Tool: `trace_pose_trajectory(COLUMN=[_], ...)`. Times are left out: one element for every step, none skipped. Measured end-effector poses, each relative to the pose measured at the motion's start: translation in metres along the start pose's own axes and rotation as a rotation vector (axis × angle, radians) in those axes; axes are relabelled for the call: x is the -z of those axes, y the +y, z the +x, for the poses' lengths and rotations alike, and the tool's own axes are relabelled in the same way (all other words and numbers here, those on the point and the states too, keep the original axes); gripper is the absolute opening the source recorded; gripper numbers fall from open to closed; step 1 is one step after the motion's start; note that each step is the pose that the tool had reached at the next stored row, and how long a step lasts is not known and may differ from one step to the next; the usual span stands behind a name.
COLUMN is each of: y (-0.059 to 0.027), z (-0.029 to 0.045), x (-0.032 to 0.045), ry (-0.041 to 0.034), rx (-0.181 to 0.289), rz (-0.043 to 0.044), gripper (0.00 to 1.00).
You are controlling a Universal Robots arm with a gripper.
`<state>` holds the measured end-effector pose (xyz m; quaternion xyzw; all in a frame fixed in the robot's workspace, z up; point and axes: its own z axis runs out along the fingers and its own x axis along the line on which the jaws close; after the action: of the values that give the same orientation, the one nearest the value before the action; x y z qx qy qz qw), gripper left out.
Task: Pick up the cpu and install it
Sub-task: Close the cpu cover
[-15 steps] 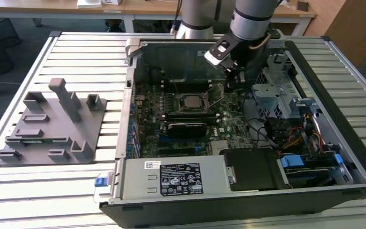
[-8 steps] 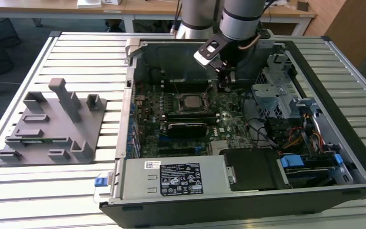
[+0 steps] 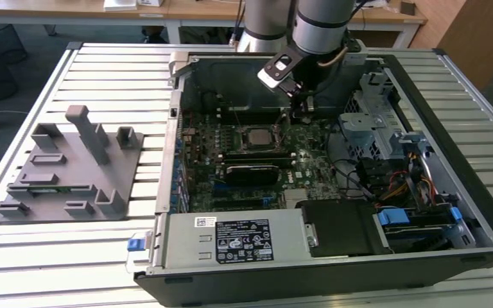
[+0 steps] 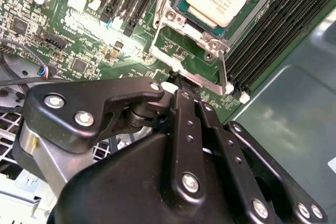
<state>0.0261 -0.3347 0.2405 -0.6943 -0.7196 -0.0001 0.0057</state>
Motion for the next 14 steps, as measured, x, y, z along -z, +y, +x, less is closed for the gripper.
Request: trace_pose_trajectory(y=[-0.0001,-0.0002,-0.0003,-0.0004,-0.0008,-0.0016,-0.0027,-0.0040,-0.0057,-0.0077,-0.0099,-0.0124,-0.0150,-0.0178], z=[0.0000,0.0000,0.0000,0.0000,0.0000,0.0001,0.0001,0.0002,0.0002,0.0003,0.0004,0.0004,0.0005,0.0006], x=[0.0000,0.0000,0.0000,-0.0001,-0.0001,-0.0001,-0.0002,-0.0002,-0.0003,-0.0004,-0.0005,-0.0005,-0.0006,-0.0007], ry=[0.0001,0.0002,0.0002,0.0002,0.0002,0.0003,0.0002,0.0002,0.0002,0.0002,0.0002,0.0002,0.0002,0.0002], rx=[0.000,0.000,0.000,0.000,0.000,0.000,0.000,0.000,0.000,0.000,0.000,0.000,0.000,0.000], rz=[-0.0001,-0.0002,-0.0002,-0.0002,-0.0003,-0.0003,-0.0003,-0.0003,-0.0002,-0.0003,-0.0003,-0.0002,-0.0003,-0.0003], gripper=[0.11,0.11,0.11,0.11,0.11,0.11,0.11,0.11,0.11,0.11,0.11,0.11,0.11,0.11])
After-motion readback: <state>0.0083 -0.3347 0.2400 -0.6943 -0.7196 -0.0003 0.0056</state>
